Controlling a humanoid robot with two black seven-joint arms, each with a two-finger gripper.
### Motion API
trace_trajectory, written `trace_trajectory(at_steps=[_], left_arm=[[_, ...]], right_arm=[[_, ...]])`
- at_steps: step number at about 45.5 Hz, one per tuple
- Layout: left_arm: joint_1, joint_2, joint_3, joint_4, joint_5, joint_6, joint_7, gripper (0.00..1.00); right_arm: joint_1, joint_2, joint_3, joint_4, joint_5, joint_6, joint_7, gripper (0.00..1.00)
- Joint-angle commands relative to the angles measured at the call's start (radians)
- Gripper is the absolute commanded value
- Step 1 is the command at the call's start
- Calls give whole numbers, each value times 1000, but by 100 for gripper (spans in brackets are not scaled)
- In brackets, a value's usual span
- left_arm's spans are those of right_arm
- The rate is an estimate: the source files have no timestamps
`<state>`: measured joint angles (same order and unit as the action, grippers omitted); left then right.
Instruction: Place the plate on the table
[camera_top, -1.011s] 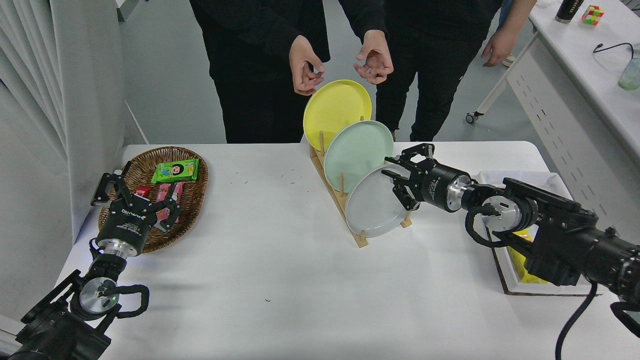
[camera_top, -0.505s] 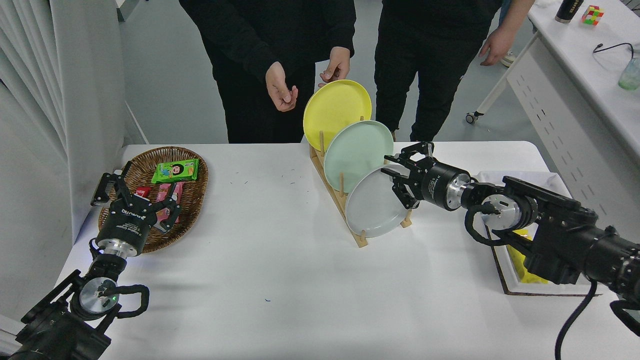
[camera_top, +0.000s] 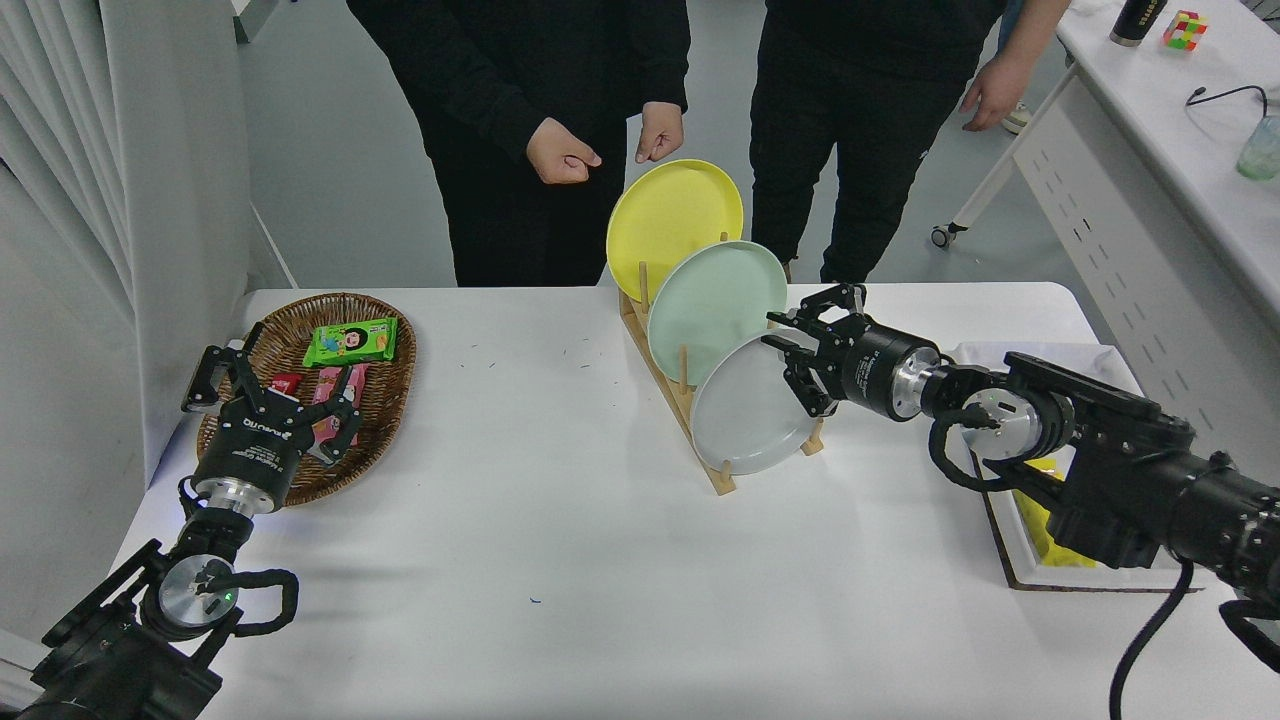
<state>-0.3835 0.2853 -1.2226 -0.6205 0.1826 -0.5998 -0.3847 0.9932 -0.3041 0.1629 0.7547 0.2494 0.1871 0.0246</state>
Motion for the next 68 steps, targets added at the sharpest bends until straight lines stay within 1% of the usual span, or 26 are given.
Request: trace_trajectory(at_steps=[1, 10, 13, 41, 68], left_arm=[[0, 0, 0, 1, 0, 0, 0, 98], [0, 0, 0, -1, 0, 0, 0, 98], [0, 0, 0, -1, 0, 0, 0, 98], [0, 0, 0, 1, 0, 0, 0, 98], [0, 0, 0, -1, 0, 0, 0, 98]], right_arm=[[1, 0, 0, 0, 2, 0, 0, 18], [1, 0, 0, 0, 2, 0, 0, 15], [1, 0, 0, 0, 4, 0, 0, 13], [5, 0, 1, 3, 5, 2, 0, 10], [25, -1, 1, 6, 5, 8, -2, 10]])
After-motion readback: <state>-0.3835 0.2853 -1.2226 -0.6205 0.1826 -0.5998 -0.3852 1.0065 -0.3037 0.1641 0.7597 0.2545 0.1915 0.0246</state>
